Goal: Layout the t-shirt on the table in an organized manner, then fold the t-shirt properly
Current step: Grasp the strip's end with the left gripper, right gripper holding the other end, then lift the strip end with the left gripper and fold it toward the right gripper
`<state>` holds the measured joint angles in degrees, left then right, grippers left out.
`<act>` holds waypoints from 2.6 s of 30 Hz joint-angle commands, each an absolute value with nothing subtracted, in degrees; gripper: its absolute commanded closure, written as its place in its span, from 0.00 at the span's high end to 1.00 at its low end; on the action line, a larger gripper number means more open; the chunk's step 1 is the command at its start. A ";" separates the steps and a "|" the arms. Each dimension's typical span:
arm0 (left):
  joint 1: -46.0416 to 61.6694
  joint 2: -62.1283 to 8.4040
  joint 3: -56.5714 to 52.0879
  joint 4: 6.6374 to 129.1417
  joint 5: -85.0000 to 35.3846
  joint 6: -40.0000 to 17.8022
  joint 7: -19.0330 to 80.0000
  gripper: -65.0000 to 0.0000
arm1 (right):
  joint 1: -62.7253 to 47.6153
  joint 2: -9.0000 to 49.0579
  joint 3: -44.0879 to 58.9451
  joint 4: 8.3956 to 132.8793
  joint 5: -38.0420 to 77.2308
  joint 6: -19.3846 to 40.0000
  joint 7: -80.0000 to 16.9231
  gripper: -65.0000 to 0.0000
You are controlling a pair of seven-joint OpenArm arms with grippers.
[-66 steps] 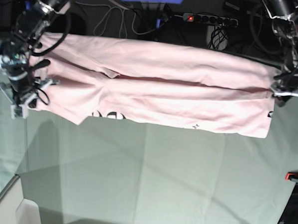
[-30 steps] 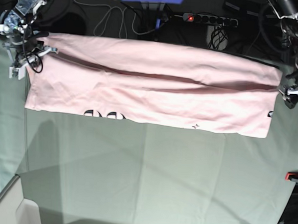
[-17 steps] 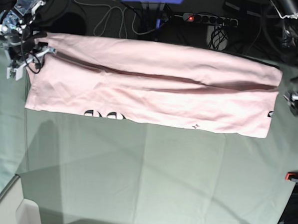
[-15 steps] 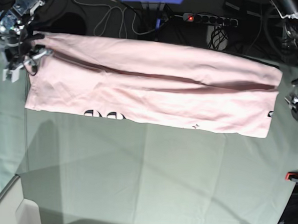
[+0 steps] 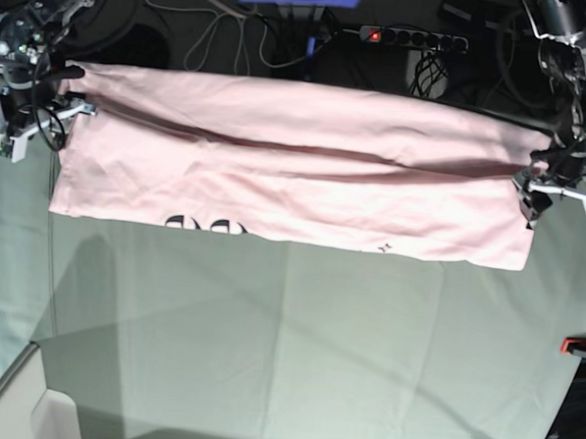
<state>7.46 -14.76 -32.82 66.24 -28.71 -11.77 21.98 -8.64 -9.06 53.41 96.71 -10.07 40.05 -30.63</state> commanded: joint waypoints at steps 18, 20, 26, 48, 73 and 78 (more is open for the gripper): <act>4.44 -18.15 -25.63 58.95 -29.14 -12.18 20.62 0.71 | -8.40 -8.75 53.41 97.45 -9.27 40.00 -29.49 0.56; 4.53 -18.15 -25.63 58.95 -29.14 -12.18 20.62 0.55 | -8.22 -8.75 53.32 97.45 -9.27 40.00 -29.49 0.56; 4.53 -18.15 -25.63 58.51 -29.14 -12.18 20.62 0.09 | -8.31 -8.75 53.32 97.45 -9.36 40.00 -29.49 0.56; 16.31 -13.49 -24.31 90.42 -29.14 -12.18 21.23 0.00 | -8.40 -8.75 53.67 97.80 -9.36 40.00 -29.49 0.56; 14.81 -0.13 23.25 96.92 0.22 1.10 21.05 0.00 | -8.40 -8.75 53.76 97.80 -9.45 40.00 -29.49 0.56; 12.35 1.45 26.95 89.19 1.71 1.10 20.70 0.00 | -8.40 -8.66 53.76 97.80 -9.45 40.00 -29.49 0.56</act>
